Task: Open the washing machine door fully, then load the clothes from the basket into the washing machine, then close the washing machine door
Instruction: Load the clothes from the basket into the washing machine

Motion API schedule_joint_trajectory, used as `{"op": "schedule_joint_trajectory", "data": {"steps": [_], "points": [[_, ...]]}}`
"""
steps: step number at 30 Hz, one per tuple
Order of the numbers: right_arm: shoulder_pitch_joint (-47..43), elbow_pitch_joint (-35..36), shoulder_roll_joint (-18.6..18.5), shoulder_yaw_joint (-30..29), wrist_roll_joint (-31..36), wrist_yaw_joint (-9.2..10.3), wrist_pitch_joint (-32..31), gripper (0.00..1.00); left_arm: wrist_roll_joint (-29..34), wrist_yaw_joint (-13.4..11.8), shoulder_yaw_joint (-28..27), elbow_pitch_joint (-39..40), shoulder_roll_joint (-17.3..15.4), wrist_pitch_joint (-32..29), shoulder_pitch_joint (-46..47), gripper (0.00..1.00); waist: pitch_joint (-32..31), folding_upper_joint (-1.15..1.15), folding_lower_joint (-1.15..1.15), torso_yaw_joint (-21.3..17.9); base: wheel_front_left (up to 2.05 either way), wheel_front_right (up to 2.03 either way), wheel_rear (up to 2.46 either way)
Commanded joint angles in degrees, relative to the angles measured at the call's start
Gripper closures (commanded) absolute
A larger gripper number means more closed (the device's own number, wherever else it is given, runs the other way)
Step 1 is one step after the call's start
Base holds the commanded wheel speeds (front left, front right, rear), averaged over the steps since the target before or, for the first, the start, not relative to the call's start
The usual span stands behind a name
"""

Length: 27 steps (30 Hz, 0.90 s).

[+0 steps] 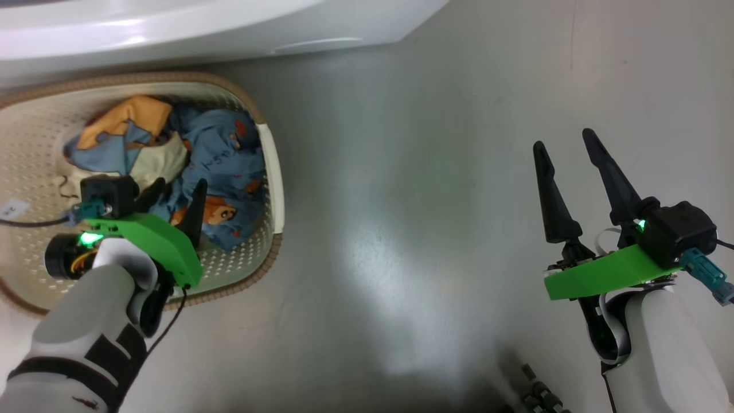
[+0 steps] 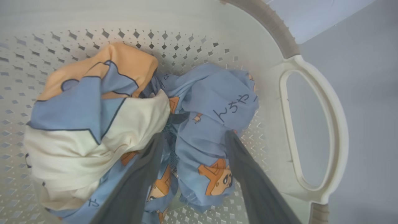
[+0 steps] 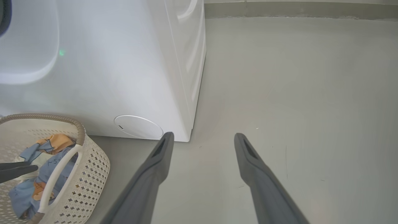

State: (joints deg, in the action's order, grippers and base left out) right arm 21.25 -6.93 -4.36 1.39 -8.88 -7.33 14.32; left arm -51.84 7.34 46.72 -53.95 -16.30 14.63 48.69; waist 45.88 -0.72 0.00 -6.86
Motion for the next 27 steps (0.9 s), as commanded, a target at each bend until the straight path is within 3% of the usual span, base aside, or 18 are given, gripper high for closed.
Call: {"op": "schedule_joint_trajectory", "data": {"steps": [1, 13, 14, 15, 16, 17, 22, 27], "points": [[-1.0, 1.7, 0.4, 1.2, 0.7, -0.16, 0.7, 0.0, -0.8, 0.1, 0.3, -0.1, -2.5, 0.4, 0.5, 0.0, 1.9, 0.0, 0.0, -1.3, 0.0, 0.0, 0.0], [0.4, 2.7, 0.7, 2.2, 0.7, -0.16, 0.7, 0.0, -5.4, 0.1, 8.0, -0.6, -4.6, 0.4, 5.0, 0.0, 5.3, 0.0, 0.0, -3.2, 0.0, 0.0, 0.0], [0.5, 2.7, 0.8, 2.3, 0.7, -0.16, 0.7, 0.0, -5.9, 0.1, 8.8, -0.8, -4.5, 0.4, 5.2, 0.04, 5.4, 0.0, 0.0, -3.3, 0.0, 0.0, 0.0], [0.5, 2.8, 0.8, 2.3, 0.7, -0.16, 0.7, 0.0, -6.4, 0.1, 9.7, -1.0, -4.6, 0.4, 5.4, 0.53, 5.4, 0.0, 0.0, -3.4, 0.0, 0.0, 0.0], [0.4, 2.9, 0.8, 2.3, 0.8, -0.16, 0.7, 0.0, -6.9, 0.1, 10.5, -1.1, -4.7, 0.4, 5.6, 0.91, 5.4, 0.0, 0.0, -3.4, 0.0, 0.0, 0.0], [0.4, 3.0, 0.9, 2.3, 0.8, -0.16, 0.7, 0.0, -7.5, 0.1, 11.2, -1.2, -4.7, 0.4, 5.9, 1.0, 5.4, 0.0, 0.0, -3.4, 0.0, 0.0, 0.0], [0.5, 2.9, 1.0, 1.9, 1.0, -0.16, 0.7, 0.0, -9.8, 0.1, 12.6, -1.1, -4.6, 0.4, 6.4, 1.0, 4.7, 0.0, 0.0, -3.1, 0.0, 0.0, 0.0], [0.5, 2.6, 1.1, 1.5, 1.0, -0.16, 0.7, 0.0, -11.1, 0.1, 10.4, -0.3, -4.4, 0.4, 5.8, 1.0, 2.2, 0.0, 0.0, -2.0, 0.0, 0.0, 0.0]]}}
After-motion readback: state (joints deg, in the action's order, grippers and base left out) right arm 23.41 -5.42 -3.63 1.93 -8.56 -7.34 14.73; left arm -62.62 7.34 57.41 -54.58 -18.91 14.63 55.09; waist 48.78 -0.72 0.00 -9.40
